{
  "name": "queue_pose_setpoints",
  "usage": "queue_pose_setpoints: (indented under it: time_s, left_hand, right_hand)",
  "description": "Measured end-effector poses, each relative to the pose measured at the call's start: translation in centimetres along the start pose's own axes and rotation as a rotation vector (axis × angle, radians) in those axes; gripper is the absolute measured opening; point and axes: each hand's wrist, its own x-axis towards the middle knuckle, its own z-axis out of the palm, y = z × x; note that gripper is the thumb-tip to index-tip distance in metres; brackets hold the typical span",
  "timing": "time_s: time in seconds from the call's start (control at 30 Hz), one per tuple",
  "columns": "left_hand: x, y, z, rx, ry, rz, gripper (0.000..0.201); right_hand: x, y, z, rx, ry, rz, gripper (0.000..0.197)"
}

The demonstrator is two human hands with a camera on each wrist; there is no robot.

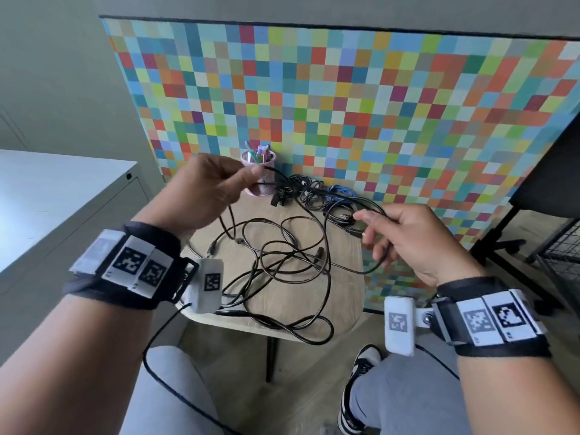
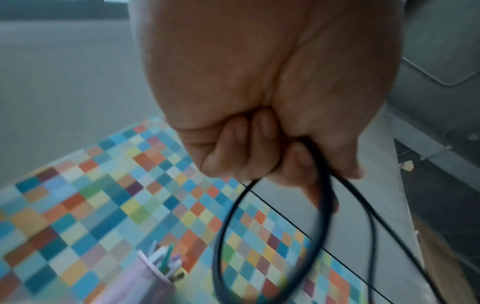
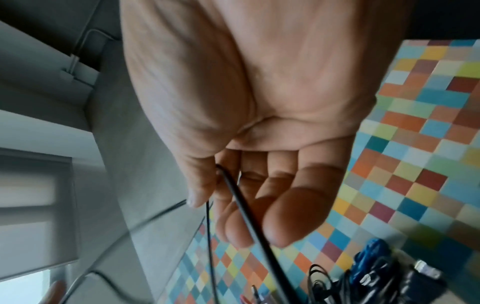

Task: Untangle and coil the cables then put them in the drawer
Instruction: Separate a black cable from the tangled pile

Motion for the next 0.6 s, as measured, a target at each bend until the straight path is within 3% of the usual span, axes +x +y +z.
queue_pose_setpoints:
  time_s: [0.13,0.23,0.33,0.5,0.6]
  left_hand:
    - [0.0,-1.4,-2.9,0.101,0.340,-0.041,0.057]
    - [-0.6,-1.8,-4.6,0.157,0.431,-0.078,0.069]
    - [-1.1,-2.0,-4.7,0.217,0.316,-0.111,0.072]
    - [-1.1,-2.1,-1.4,0.465,0.069,-0.142,0.040]
    - [-1.3,-1.8,1.8,0.495,-0.072,-0.095,0.031]
  right_hand:
    - [0.4,1.4,-1.7,-0.024,0.156,0.008,0.022]
    - [0.8,1.7,-3.3,-0.037,0.371,-0.024,0.013]
    - [0.9,1.8,-4.2,-0.074,0.405,-0.058,0.005]
    - [0.6,0.7,-3.9,-0.063,0.237,0.021,0.035]
    - [0.6,0.1,-3.1,-0.146,0.243,-0.028,0.033]
